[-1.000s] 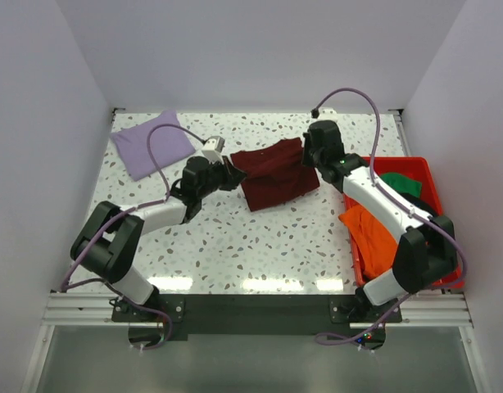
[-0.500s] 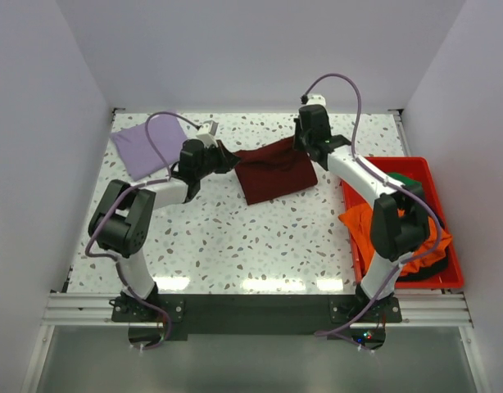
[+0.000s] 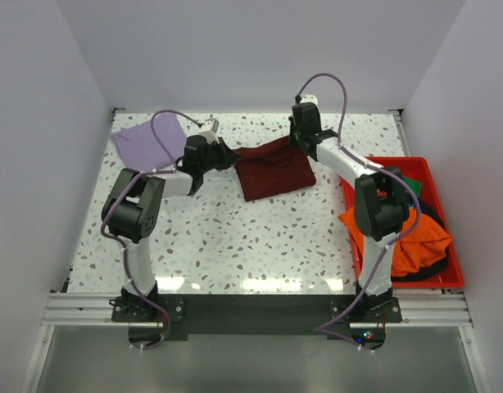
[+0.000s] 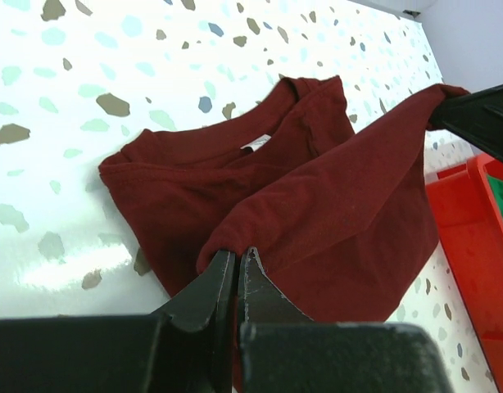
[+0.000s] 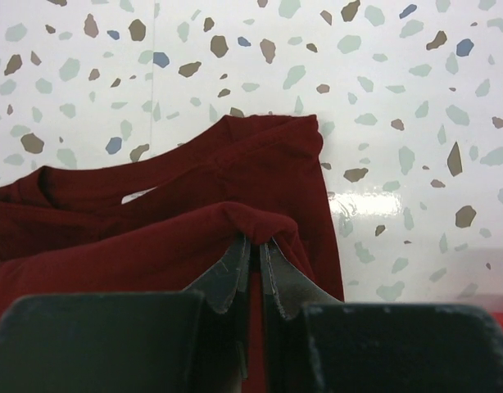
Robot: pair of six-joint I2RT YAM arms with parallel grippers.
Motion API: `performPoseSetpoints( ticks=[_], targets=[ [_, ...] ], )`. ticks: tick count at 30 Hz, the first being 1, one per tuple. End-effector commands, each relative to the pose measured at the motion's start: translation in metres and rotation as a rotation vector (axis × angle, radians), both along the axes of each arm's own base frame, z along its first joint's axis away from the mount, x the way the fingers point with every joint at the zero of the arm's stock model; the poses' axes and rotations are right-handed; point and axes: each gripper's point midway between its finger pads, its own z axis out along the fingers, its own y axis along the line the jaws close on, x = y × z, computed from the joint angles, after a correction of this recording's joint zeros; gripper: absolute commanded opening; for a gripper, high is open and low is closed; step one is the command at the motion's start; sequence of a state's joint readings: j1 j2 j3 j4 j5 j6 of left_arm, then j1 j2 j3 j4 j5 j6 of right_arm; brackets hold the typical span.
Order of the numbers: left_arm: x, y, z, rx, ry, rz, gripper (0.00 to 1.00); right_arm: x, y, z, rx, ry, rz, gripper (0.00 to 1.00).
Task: Fold and stack the t-shirts
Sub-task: Fold the tshirt
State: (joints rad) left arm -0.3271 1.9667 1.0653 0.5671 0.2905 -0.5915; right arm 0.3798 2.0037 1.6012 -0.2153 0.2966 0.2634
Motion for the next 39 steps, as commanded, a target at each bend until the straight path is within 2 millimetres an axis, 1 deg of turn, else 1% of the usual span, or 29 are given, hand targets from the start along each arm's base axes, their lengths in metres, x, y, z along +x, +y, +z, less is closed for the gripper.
performPoseSetpoints(
  ticks=[1, 2, 3, 4, 5, 6, 7, 8, 9, 10, 11, 12, 13, 14, 15, 16, 17, 19, 20, 22, 23, 24, 29, 30, 32, 33, 35, 36, 39],
  targets=[
    [0.027, 0.007, 0.025, -0.018, -0.085, 0.042, 0.0, 0.025, -0.002, 0.029, 0.018, -0.098, -0.02, 0.0],
    [0.03, 0.01, 0.022, -0.012, -0.076, 0.057, 0.0, 0.029, -0.002, 0.03, 0.02, -0.104, -0.023, 0.0],
    [0.037, 0.014, 0.021, -0.006, -0.076, 0.082, 0.0, 0.033, -0.004, 0.023, 0.016, -0.095, -0.031, 0.0],
    [0.04, 0.017, 0.018, 0.0, -0.065, 0.093, 0.02, 0.037, -0.005, 0.021, 0.016, -0.093, -0.033, 0.05],
    [0.045, 0.021, 0.016, 0.003, -0.06, 0.108, 0.15, 0.043, -0.003, 0.029, 0.025, -0.11, -0.033, 0.15],
    [0.052, 0.025, 0.025, 0.006, -0.081, 0.134, 0.33, 0.044, -0.005, 0.023, 0.018, -0.091, -0.034, 0.31],
    [0.055, 0.028, 0.028, 0.016, -0.088, 0.148, 0.65, 0.046, -0.004, 0.027, 0.018, -0.095, -0.031, 0.61],
    [0.057, 0.03, 0.029, 0.031, -0.084, 0.157, 0.75, 0.045, -0.003, 0.031, 0.023, -0.101, -0.026, 0.68],
    [0.06, 0.033, 0.037, 0.046, -0.108, 0.173, 0.81, 0.045, -0.002, 0.038, 0.035, -0.119, -0.02, 0.74],
    [0.059, 0.035, 0.042, 0.051, -0.119, 0.176, 0.86, 0.042, -0.001, 0.055, 0.053, -0.153, -0.012, 0.82],
    [0.058, 0.035, 0.052, 0.049, -0.142, 0.178, 0.86, 0.035, -0.003, 0.051, 0.056, -0.15, -0.007, 0.83],
    [0.054, 0.038, 0.049, 0.062, -0.14, 0.182, 0.87, 0.034, -0.001, 0.058, 0.071, -0.173, 0.002, 0.84],
    [0.052, 0.039, 0.05, 0.065, -0.145, 0.183, 0.87, 0.027, 0.002, 0.073, 0.094, -0.197, 0.023, 0.84],
    [0.051, 0.041, 0.056, 0.064, -0.158, 0.187, 0.87, 0.02, 0.003, 0.065, 0.102, -0.184, 0.035, 0.84],
    [0.045, 0.041, 0.05, 0.07, -0.147, 0.178, 0.87, 0.016, 0.005, 0.066, 0.116, -0.186, 0.045, 0.84],
    [0.042, 0.041, 0.049, 0.071, -0.146, 0.171, 0.87, 0.009, 0.009, 0.075, 0.14, -0.199, 0.074, 0.84],
    [0.039, 0.041, 0.05, 0.071, -0.152, 0.166, 0.87, 0.001, 0.011, 0.062, 0.145, -0.176, 0.089, 0.84],
    [0.031, 0.039, 0.042, 0.077, -0.14, 0.147, 0.86, -0.011, 0.022, 0.067, 0.188, -0.18, 0.137, 0.83],
    [0.026, 0.039, 0.035, 0.083, -0.127, 0.138, 0.85, -0.021, 0.028, 0.055, 0.194, -0.153, 0.161, 0.83],
    [0.021, 0.036, 0.03, 0.081, -0.122, 0.122, 0.84, -0.029, 0.04, 0.055, 0.224, -0.163, 0.196, 0.82],
    [0.018, 0.035, 0.025, 0.08, -0.116, 0.113, 0.83, -0.038, 0.051, 0.05, 0.238, -0.152, 0.233, 0.82],
    [0.013, 0.034, 0.018, 0.076, -0.101, 0.099, 0.82, -0.042, 0.057, 0.048, 0.245, -0.146, 0.252, 0.81],
    [-0.002, 0.025, 0.006, 0.036, -0.09, 0.04, 0.79, -0.062, 0.084, 0.023, 0.303, -0.083, 0.333, 0.77],
    [-0.004, 0.023, 0.005, 0.029, -0.088, 0.029, 0.79, -0.065, 0.09, 0.013, 0.325, -0.056, 0.347, 0.76],
    [-0.009, 0.019, 0.003, 0.015, -0.086, 0.005, 0.78, -0.068, 0.093, 0.0, 0.337, -0.029, 0.353, 0.75],
    [-0.01, 0.018, 0.001, 0.01, -0.082, -0.003, 0.78, -0.069, 0.094, -0.013, 0.34, 0.0, 0.349, 0.75],
    [-0.014, 0.015, -0.003, -0.001, -0.072, -0.018, 0.78, -0.069, 0.092, -0.029, 0.327, 0.028, 0.332, 0.74],
    [-0.016, 0.014, -0.004, -0.006, -0.069, -0.029, 0.78, -0.069, 0.091, -0.044, 0.315, 0.058, 0.317, 0.74],
    [-0.02, 0.011, -0.009, -0.014, -0.061, -0.042, 0.78, -0.069, 0.085, -0.065, 0.286, 0.105, 0.287, 0.74]
  ],
)
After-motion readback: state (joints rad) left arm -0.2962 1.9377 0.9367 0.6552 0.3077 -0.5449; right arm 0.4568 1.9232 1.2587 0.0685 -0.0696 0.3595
